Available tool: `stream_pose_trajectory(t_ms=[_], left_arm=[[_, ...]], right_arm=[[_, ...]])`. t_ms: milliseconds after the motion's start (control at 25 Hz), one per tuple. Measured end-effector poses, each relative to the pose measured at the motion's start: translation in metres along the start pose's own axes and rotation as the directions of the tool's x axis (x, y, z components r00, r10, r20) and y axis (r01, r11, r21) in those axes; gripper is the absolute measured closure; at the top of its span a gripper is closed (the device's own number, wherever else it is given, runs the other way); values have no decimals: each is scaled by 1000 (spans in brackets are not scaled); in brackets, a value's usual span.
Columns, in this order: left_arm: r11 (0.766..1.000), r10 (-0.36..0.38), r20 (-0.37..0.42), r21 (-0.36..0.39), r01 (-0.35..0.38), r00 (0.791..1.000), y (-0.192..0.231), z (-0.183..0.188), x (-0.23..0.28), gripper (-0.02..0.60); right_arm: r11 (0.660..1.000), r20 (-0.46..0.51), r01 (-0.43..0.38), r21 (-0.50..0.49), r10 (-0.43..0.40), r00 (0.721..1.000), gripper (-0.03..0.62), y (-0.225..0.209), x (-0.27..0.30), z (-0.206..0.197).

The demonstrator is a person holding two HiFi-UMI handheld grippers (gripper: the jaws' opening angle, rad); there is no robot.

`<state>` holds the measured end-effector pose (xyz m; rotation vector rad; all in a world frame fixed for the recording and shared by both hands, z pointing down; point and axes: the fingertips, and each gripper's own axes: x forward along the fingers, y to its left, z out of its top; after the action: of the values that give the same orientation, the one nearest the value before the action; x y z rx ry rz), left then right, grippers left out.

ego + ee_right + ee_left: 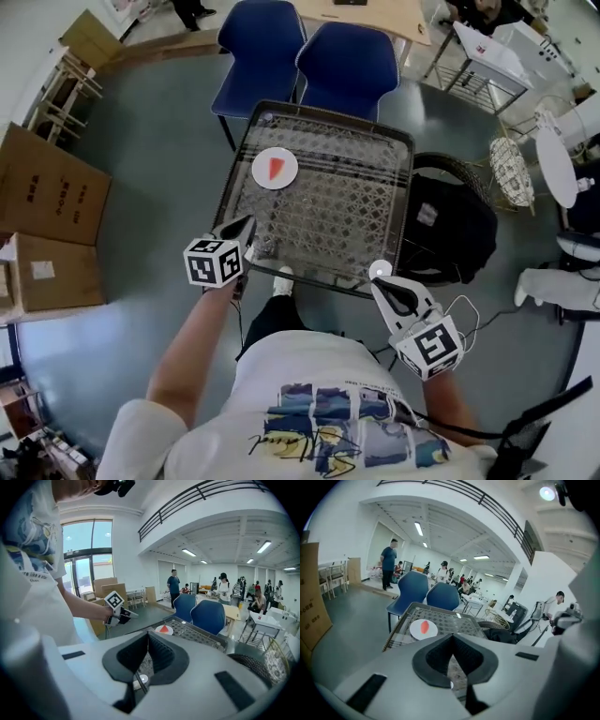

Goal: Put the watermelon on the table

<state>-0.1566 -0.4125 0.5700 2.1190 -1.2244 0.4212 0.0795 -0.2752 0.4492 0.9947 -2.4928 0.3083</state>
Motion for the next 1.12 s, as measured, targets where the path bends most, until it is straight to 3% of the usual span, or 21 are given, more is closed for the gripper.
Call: stream_pose_trajectory(t_ms=[320, 560, 1120], left_arm=[[995, -102, 127, -6, 103, 987, -151, -62, -137, 572], [993, -112, 133, -11, 115, 985, -237, -105, -202, 572], [972, -210, 136, 132, 192, 968, -320, -115, -264, 572]], right_arm=[[977, 42, -191, -92, 196, 980, 583, 52, -53, -45], [950, 51, -290, -114, 297, 953, 583, 83, -98, -56], [944, 72, -302, -135, 313, 947, 583, 138, -133, -61]])
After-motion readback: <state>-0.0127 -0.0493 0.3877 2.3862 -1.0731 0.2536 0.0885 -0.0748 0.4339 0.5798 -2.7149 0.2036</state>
